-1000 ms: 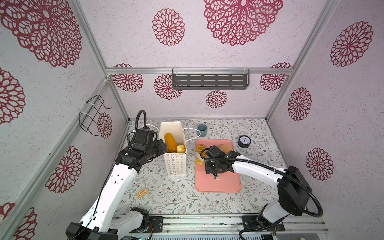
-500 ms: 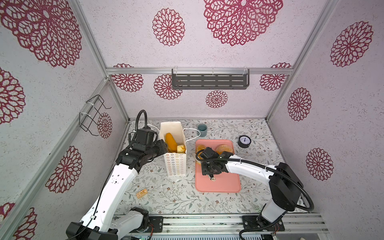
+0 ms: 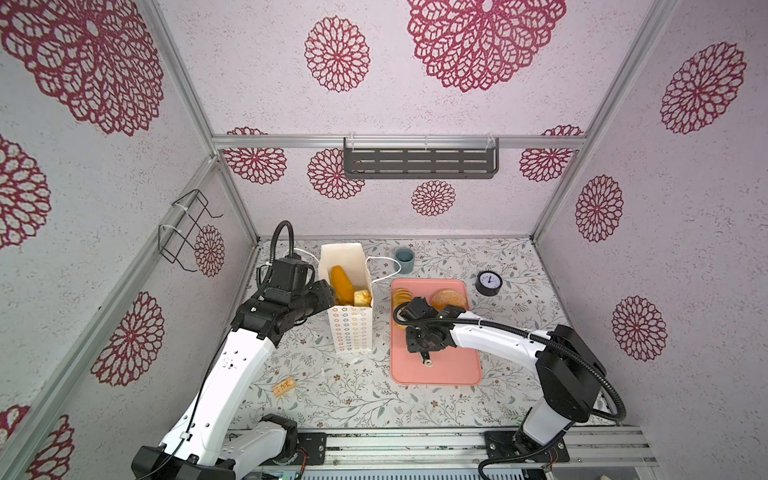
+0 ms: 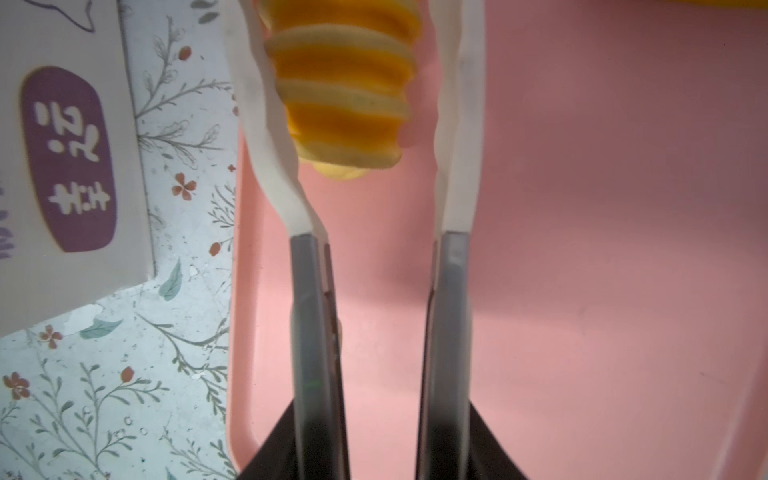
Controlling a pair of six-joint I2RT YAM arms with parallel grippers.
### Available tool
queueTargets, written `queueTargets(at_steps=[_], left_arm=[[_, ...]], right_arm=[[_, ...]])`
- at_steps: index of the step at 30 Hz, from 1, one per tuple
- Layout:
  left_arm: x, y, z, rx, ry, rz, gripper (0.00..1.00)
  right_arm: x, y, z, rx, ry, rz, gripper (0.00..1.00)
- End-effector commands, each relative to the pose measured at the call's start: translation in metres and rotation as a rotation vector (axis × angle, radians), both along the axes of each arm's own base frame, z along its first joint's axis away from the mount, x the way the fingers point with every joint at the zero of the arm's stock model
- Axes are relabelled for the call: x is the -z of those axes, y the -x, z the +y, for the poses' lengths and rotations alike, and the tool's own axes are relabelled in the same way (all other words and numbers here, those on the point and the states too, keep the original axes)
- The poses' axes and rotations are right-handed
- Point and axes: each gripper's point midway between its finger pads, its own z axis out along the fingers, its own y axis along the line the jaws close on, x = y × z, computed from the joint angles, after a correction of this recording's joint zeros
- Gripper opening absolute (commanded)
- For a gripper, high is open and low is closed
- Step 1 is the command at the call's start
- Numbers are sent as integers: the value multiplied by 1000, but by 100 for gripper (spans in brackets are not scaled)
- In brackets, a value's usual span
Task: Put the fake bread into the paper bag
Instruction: 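Lower the tongs around the striped yellow spiral pastry and pinch it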
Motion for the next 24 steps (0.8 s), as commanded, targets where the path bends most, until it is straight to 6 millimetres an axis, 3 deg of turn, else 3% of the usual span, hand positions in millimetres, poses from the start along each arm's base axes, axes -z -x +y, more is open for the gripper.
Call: queueTargets(at_steps=[1,4,13,24], left_arm=[[-6,-1,5,-7,-3,-33,52],[-6,-1,5,-8,-3,-34,52],[-6,-4,4,-3,-1,-32,53],[-2,-3,4,-10,2,-24,53]], right_arm=[[-24,-5,-21,38,15,-59,44],[-29,-4,-26,44,5,-67,45],[-39,-2,-11,-28,-47,-52,54],[-21,-5,-14,-72,45,-6,58]])
